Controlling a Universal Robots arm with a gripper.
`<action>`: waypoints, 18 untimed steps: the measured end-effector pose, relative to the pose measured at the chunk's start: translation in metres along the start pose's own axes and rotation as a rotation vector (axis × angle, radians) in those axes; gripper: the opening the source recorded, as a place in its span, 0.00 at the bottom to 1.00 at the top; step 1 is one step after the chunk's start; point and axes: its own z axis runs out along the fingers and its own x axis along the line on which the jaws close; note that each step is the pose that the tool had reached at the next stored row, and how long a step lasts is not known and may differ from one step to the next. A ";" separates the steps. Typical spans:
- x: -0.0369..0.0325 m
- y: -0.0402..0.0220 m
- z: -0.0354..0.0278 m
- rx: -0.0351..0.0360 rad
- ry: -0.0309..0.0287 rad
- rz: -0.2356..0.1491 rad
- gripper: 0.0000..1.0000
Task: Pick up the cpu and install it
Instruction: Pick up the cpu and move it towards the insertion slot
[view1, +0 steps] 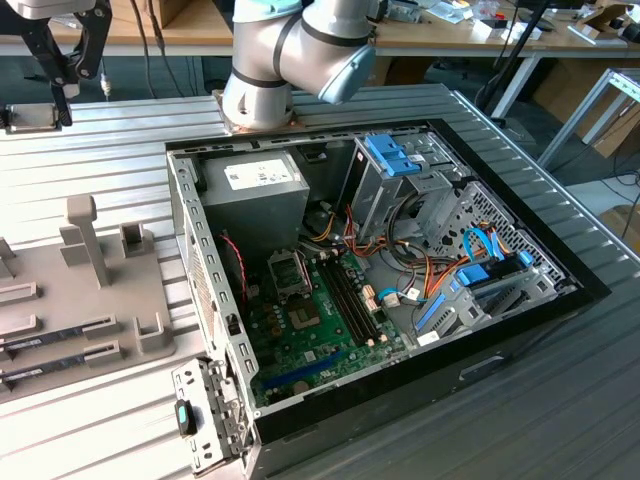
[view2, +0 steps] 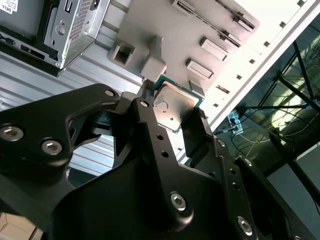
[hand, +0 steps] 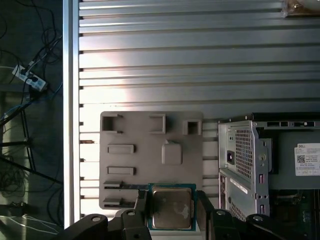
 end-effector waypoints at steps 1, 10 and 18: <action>-0.0008 0.0000 0.0000 0.0000 0.0001 0.000 0.47; -0.0152 0.0004 -0.0003 0.0000 0.0014 0.000 0.47; -0.0278 0.0007 -0.0001 0.0000 0.0028 0.000 0.47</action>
